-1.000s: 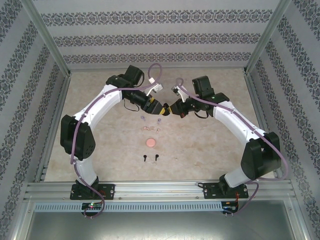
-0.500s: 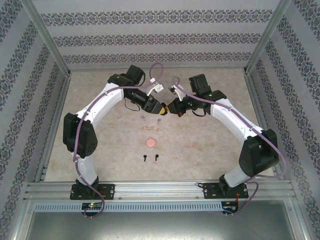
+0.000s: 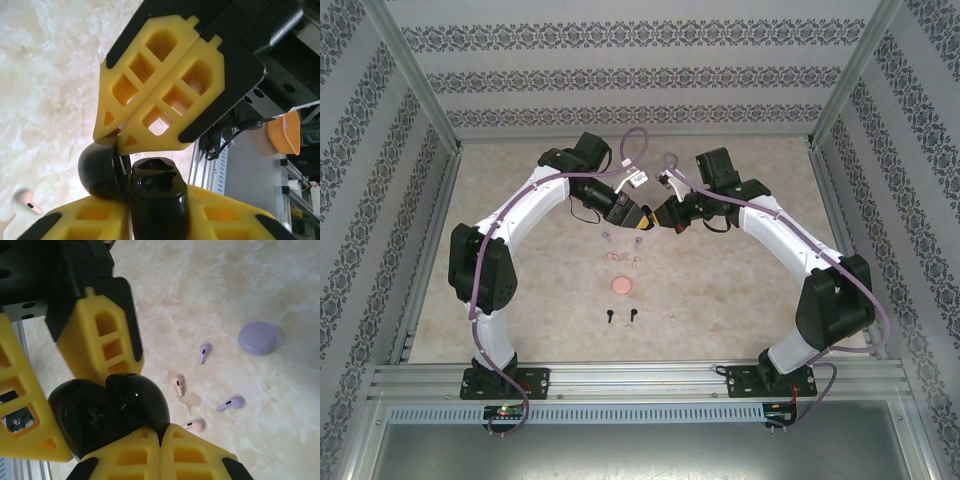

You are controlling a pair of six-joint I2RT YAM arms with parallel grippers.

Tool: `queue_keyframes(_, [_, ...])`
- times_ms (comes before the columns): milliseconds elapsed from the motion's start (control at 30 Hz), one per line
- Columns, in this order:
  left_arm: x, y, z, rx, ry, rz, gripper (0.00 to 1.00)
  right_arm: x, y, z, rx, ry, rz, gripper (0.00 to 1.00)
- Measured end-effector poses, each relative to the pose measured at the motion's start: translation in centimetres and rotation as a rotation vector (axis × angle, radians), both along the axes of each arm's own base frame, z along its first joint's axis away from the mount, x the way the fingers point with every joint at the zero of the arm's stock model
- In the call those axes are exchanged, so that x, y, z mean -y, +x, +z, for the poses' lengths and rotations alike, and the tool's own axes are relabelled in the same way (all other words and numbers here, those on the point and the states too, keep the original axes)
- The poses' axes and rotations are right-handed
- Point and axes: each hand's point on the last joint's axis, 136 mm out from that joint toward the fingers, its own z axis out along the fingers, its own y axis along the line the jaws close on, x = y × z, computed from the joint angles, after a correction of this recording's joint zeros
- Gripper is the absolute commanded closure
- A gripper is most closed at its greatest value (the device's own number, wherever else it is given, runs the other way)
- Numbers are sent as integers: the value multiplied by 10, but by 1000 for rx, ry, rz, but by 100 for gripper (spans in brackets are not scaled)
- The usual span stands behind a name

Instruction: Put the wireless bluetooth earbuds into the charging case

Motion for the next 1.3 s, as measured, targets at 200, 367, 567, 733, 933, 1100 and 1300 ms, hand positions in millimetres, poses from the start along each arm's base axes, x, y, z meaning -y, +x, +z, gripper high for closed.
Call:
queue_keyframes(200, [0, 0, -1, 1, 2, -1, 100, 1, 1, -1, -9, -6, -12, 72])
queue_keyframes(367, [-2, 2, -3, 10, -9, 15, 100, 16, 13, 1, -12, 1, -88, 19])
queue_keyframes(567, [-24, 12, -3, 51, -26, 127, 100, 52, 11, 9, 8, -23, -252, 2])
queue_keyframes(733, [-38, 15, 19, 168, -46, 221, 100, 92, 20, 6, 87, -191, -550, 2])
queue_keyframes(933, [-49, 11, 44, 297, -72, 304, 100, 147, 21, 23, 186, -308, -869, 2])
queue_keyframes(1100, [-63, 5, 55, 400, -75, 392, 100, 181, 15, 50, 177, -197, -1008, 2])
queue_keyframes(1300, [-85, 0, 61, 539, -89, 532, 100, 138, -3, 32, 40, -154, -939, 6])
